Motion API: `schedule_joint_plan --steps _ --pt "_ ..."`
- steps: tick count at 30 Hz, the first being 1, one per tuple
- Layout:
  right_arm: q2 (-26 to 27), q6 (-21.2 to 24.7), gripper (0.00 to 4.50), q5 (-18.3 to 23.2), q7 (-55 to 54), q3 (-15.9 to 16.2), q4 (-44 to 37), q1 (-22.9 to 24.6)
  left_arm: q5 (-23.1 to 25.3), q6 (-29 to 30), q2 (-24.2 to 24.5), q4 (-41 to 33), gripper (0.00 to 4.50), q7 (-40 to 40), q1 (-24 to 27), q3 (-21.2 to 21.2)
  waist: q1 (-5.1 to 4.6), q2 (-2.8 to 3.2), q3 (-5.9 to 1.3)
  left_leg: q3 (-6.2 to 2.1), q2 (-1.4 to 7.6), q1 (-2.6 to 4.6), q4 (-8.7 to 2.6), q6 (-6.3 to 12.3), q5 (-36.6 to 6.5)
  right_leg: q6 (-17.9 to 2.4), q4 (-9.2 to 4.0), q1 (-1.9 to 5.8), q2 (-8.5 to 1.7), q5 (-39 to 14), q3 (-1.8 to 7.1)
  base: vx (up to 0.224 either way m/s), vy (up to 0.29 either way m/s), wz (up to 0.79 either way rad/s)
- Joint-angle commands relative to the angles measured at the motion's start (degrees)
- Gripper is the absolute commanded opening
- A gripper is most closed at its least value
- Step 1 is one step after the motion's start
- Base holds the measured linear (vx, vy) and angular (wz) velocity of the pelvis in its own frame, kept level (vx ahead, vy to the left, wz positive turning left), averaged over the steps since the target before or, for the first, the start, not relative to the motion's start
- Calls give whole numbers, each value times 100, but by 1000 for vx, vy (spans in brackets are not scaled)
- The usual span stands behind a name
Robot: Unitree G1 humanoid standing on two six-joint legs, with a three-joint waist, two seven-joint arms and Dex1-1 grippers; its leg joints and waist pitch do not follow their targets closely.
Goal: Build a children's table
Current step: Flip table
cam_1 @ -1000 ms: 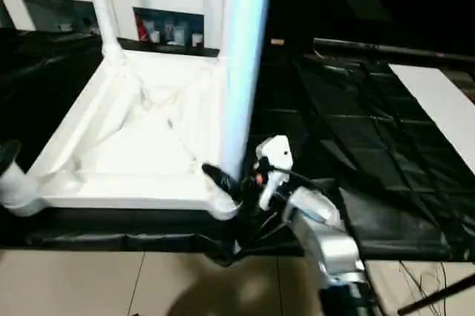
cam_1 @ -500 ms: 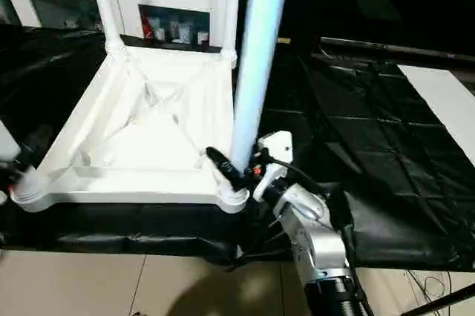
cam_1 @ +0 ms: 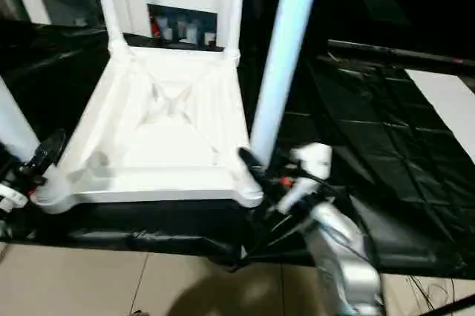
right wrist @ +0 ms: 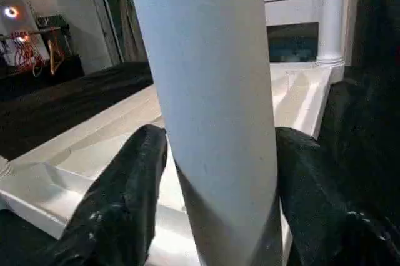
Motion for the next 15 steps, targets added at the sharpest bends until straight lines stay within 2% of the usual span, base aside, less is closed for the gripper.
schedule_joint_plan --steps 1,2,3,5,7,8,9,10,13,15 --pt "-44 38 235 80 -58 -96 -192 66 92 -20 -58 1 234 -6 -216 -302 -53 142 -193 -24 91 106 -466 -205 -2688 -270 -643 0 -327 -2855 233 0 0 0" --pt "-58 40 212 97 -105 -147 -274 126 165 -37 -54 70 236 37 -303 -369 -45 141 -198 -29 94 105 -467 -205 -2664 -235 -656 -1 -327 -2875 230 0 0 0" --pt "-63 54 202 105 -121 -156 -305 143 183 -41 -50 89 223 53 -329 -388 -30 160 -202 -26 102 137 -461 -217 -2714 -256 -649 -25 -324 -2856 234 0 0 0" --pt "-75 67 195 167 -200 -250 -446 273 319 -78 -40 282 212 145 -569 -490 -28 159 -213 -31 98 111 -463 -223 -2662 -266 -637 -2 -324 -2740 231 0 0 0" --pt "-79 48 185 161 -219 -268 -495 334 407 -97 -47 370 211 153 -683 -575 -13 149 -211 -16 104 122 -456 -206 -2615 -292 -636 -23 -321 -2630 240 0 0 0" --pt "-84 55 184 170 -220 -268 -523 360 442 -110 -46 413 210 168 -726 -607 -8 149 -217 -19 103 107 -459 -208 -2584 -312 -622 -3 -326 -2590 240 0 0 0" --pt "-93 55 184 172 -209 -261 -543 381 455 -117 -47 437 209 169 -752 -624 -8 152 -222 -30 106 58 -477 -208 -2467 -331 -593 46 -336 -2485 236 0 0 0" --pt "-118 58 183 180 -170 -237 -599 441 487 -137 -49 500 209 168 -822 -667 2 155 -247 -28 118 54 -470 -202 -2319 -365 -573 56 -339 -2254 240 0 0 0" --pt "-142 66 182 262 -79 -229 -679 533 529 -154 -92 570 206 196 -930 -698 -5 163 -256 -12 121 19 -464 -175 -2059 -520 -510 92 -323 -1670 239 0 0 0" --pt "-188 26 182 291 -14 -248 -786 631 574 -191 -166 663 206 139 -1066 -834 6 173 -269 -1 123 30 -447 -165 -1970 -580 -495 104 -322 -1449 241 0 0 0"
